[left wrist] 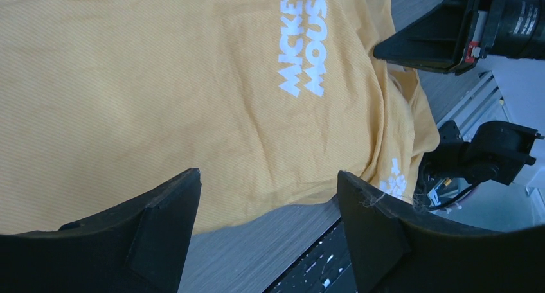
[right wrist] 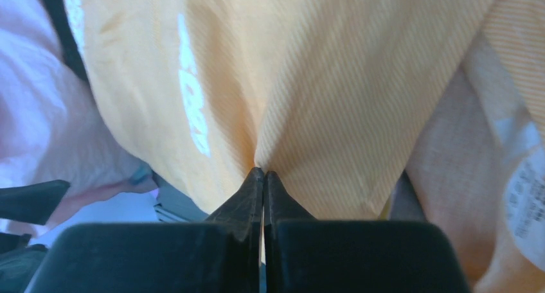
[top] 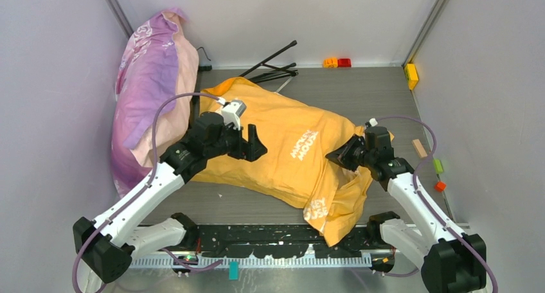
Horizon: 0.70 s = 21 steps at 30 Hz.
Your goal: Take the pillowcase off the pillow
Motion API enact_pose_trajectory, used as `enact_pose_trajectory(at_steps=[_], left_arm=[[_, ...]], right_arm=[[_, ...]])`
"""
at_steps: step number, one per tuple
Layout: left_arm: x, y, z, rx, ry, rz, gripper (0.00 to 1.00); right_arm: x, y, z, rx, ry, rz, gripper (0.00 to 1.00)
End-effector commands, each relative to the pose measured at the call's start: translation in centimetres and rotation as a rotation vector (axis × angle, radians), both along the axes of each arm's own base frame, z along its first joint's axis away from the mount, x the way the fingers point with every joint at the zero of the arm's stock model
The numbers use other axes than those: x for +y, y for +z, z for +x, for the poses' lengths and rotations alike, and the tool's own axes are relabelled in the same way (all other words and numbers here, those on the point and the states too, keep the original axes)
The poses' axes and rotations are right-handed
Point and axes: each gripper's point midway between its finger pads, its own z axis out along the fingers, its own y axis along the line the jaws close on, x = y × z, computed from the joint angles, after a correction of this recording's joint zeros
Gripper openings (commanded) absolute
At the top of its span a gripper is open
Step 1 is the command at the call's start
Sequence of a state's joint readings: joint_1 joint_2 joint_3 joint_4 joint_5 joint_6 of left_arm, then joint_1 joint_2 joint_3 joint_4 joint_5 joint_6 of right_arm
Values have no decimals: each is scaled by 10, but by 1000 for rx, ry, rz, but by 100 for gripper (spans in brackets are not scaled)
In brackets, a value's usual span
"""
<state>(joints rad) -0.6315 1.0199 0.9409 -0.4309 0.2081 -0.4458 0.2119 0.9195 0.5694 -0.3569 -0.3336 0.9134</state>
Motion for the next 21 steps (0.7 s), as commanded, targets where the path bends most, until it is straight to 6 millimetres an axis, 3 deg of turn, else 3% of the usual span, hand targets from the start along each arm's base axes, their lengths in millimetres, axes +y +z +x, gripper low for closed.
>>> enact_pose_trajectory(at_steps=[1,9,11,12,14,16,21], left_arm=[[-29,19,-12,-15,-103,-43,78],[-93,2,-27,-47,-208,24,79],[-104,-6,-25,-28,-208,30,79],[-108,-11,-24,-15,-204,27,79],[-117,-18,-22,9,-201,14,79],[-125,-25,-20,28,-202,-4,79],[-139,-30,-12,39,-194,-30,79]], right_arm=[[24,62,28,-184,94,91,0],[100,100,44,-258,300,88,2],[112,102,47,-253,338,114,15],[114,100,47,-242,349,115,29],[108,90,47,-217,343,60,47],[90,81,46,-214,297,-18,56],[31,61,32,-200,162,-195,59]])
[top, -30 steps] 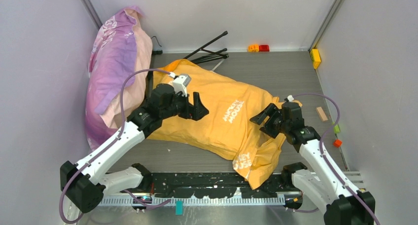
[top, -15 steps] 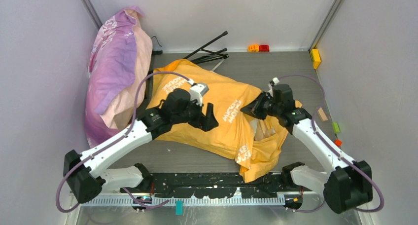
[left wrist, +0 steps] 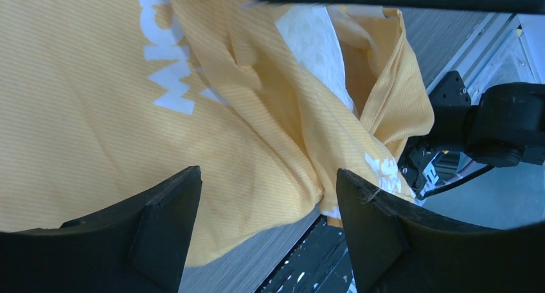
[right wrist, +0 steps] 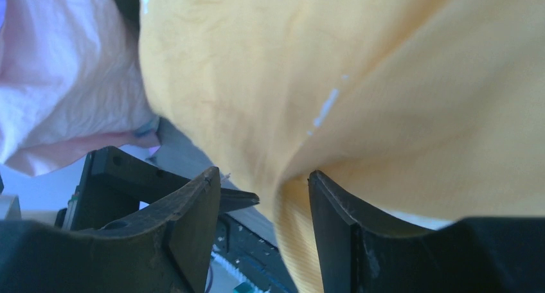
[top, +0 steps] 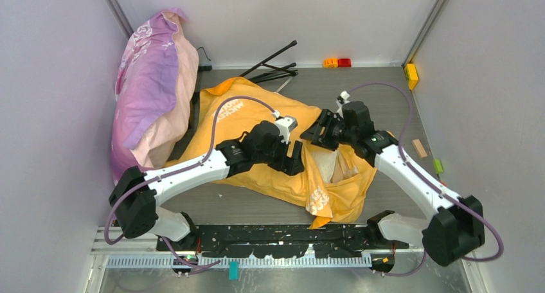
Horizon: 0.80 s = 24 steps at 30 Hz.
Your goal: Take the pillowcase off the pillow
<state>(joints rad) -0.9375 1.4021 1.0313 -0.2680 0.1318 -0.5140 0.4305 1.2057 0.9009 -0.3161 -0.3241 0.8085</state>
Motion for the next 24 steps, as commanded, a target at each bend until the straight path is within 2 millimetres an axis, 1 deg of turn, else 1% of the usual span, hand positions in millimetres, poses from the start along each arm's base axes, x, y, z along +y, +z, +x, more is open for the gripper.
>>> enact_pose_trajectory(at_steps=[1,2,6,8,10,12,13,14,15,17,21,23,24], left_arm=[[-27,34,16,-61,12,-131,78],[-30,35,17,-62,7,-135,78],[-41,33,23,-62,-13,-118,78],[-44,31,29,-66,-9,-95,78],[-44,30,37,-76,12,-58,78],[-46,31,47,-93,29,-13,79],[-45,27,50,-90,31,26,80],[-45,27,54,-91,32,62,80],[-45,24,57,-84,30,104,80],[-45,19,61,-76,17,164,80],[-51,9,62,-59,-31,215,82],[-56,5,62,-52,-59,219,83],[-58,4,63,-52,-66,224,83]], right_arm=[[-61,-1,-9,-84,-152,-165,60],[-75,-8,-12,-78,-195,-201,63],[-115,-21,-30,-80,-317,-308,77],[-126,-25,-39,-78,-347,-333,77],[-128,-31,-48,-73,-347,-325,75],[-125,-39,-55,-53,-341,-303,76],[-124,-44,-57,-39,-337,-296,80],[-122,-49,-59,-25,-330,-289,85],[-118,-54,-61,-11,-314,-271,91],[-109,-59,-63,-4,-275,-232,98],[-102,-77,-59,7,-268,-203,99],[-98,-84,-55,19,-263,-194,96],[-95,-87,-52,25,-260,-179,93]])
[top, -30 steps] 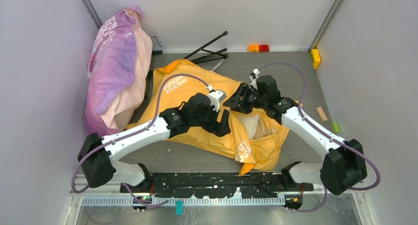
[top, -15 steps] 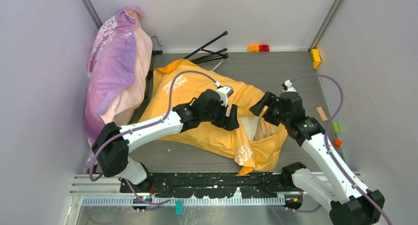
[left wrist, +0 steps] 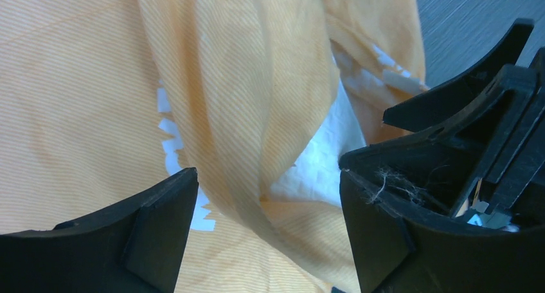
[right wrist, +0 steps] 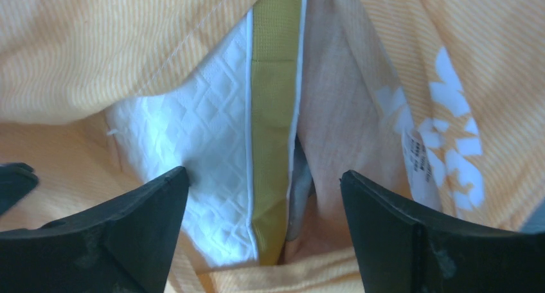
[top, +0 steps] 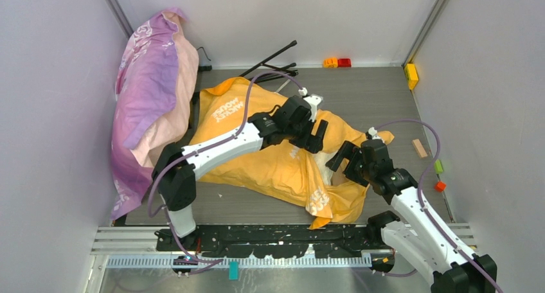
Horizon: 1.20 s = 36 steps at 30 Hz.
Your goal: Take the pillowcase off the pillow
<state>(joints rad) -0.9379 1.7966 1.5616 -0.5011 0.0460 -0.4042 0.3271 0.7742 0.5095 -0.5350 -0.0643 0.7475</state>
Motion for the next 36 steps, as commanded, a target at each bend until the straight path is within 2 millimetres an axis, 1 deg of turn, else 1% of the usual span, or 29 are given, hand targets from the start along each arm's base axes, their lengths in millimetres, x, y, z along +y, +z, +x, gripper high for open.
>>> enact_pose_trajectory(at_steps=[1,2,3,4,5,6,8,9,10,11,12,14,15,17,18,20,22,23,25,27,28,29,31,32,34,35,36], left_arm=[[1,-9,-4,14,-63,79,83],[1,-11,-2,12,-66,88,82],[0,-12,-1,9,-70,96,81],[-1,-14,0,9,-74,106,80],[-2,-16,1,9,-79,113,79],[-1,-19,2,15,-83,122,78],[-2,-25,3,37,-95,123,72],[-2,-28,4,55,-97,118,69],[-1,-30,5,75,-94,105,63],[0,-33,8,93,-88,89,56],[2,-33,12,108,-77,68,49],[12,-30,27,129,-30,19,32],[18,-29,35,138,1,-6,27],[36,-26,52,144,61,-37,22],[48,-24,62,137,101,-37,21],[78,-20,79,121,187,-17,22],[106,-19,90,107,264,14,28],[119,-18,92,99,297,34,32],[143,-18,94,94,360,80,47],[158,-17,91,91,394,103,57],[163,-15,88,88,407,110,60],[166,-12,84,86,410,110,62],[167,8,73,67,393,74,65],[163,19,62,41,363,65,69],[152,47,40,-71,284,69,73],[144,62,26,-123,240,58,75],[137,75,11,-152,202,35,77]], right_arm=[[18,5,22,-61,15,93,89],[22,1,23,-51,20,112,85],[27,2,26,-62,31,136,82],[30,1,26,-58,36,152,77],[33,2,28,-68,43,171,69],[37,4,28,-78,54,190,57],[40,12,30,-113,71,212,39],[42,17,29,-129,84,220,30],[43,24,29,-152,96,227,21],[44,31,28,-174,113,232,11],[46,37,27,-189,131,236,3],[54,55,24,-229,185,274,0],[59,62,21,-241,218,298,0],[69,83,15,-273,281,351,0],[72,92,14,-289,300,369,0],[74,110,11,-327,323,384,0],[66,122,15,-365,282,348,0],[59,124,17,-372,248,319,0],[50,129,21,-392,208,278,0],[50,134,24,-406,205,272,0],[52,136,25,-405,212,281,0],[55,138,26,-403,218,295,0],[60,142,31,-400,213,328,0],[63,145,35,-401,211,349,0],[70,149,45,-394,207,396,0],[74,155,48,-407,214,414,0],[79,156,53,-396,222,434,0]])
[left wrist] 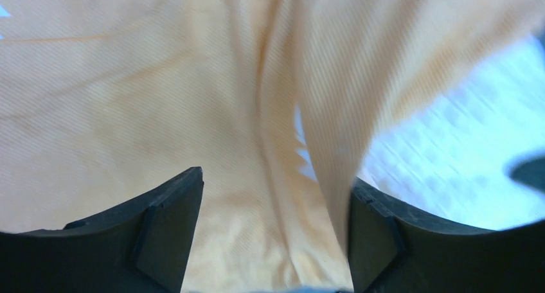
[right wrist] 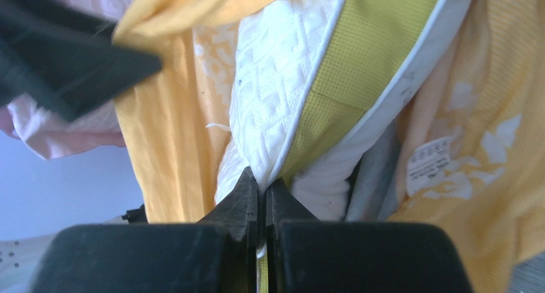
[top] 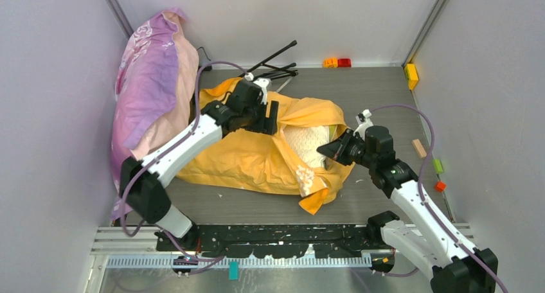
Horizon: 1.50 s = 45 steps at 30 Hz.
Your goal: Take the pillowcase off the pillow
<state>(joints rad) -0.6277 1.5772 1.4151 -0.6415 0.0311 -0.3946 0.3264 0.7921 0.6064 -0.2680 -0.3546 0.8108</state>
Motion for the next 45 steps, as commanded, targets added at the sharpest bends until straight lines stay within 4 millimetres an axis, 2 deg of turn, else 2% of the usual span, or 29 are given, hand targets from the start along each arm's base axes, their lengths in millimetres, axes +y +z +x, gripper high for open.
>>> enact_pose_trajectory(at_steps=[1,3,6,8,11,15,17,20,24,26,28,30,33,35,38,40,42,44,45], left_arm=[[-16,71,-59,-196,-152,-37,79],[-27,87,-87,-155,-205,-163,81],[-29,101,-118,-103,-217,-298,96],[-30,107,-138,-103,-229,-343,97],[-42,102,-166,-60,-264,-385,100],[-54,82,-177,22,-235,-416,100],[-62,80,-180,53,-238,-464,96],[-66,72,-182,93,-236,-460,83],[-59,40,-191,197,-234,-339,77],[-56,27,-197,239,-248,-313,60],[-49,16,-202,254,-244,-296,36],[-37,7,-205,251,-225,-276,22],[-16,-9,-210,242,-201,-223,15],[0,-29,-216,253,-214,-137,12],[42,-58,-209,230,-168,96,1],[67,-69,-198,195,-104,217,0],[79,-72,-187,174,-48,255,2],[77,-67,-178,154,-15,236,14],[74,-60,-173,139,-6,221,27]], right_arm=[[22,66,30,-154,29,144,0],[30,73,35,-159,48,148,0],[42,79,36,-173,70,149,0],[49,79,35,-176,82,150,0],[59,78,31,-171,109,146,0],[73,85,25,-196,150,159,0],[78,85,23,-197,156,155,0],[81,84,21,-194,158,149,0],[78,85,22,-203,132,139,0],[74,80,21,-185,115,120,0],[67,77,24,-183,80,94,0],[57,74,29,-183,21,51,0],[35,74,35,-197,-80,-29,0],[19,79,40,-221,-153,-76,0],[2,94,42,-273,-217,-112,0],[-2,102,41,-297,-229,-118,0],[2,108,37,-309,-202,-103,0],[11,111,32,-307,-150,-75,0],[16,112,30,-302,-120,-60,0]])
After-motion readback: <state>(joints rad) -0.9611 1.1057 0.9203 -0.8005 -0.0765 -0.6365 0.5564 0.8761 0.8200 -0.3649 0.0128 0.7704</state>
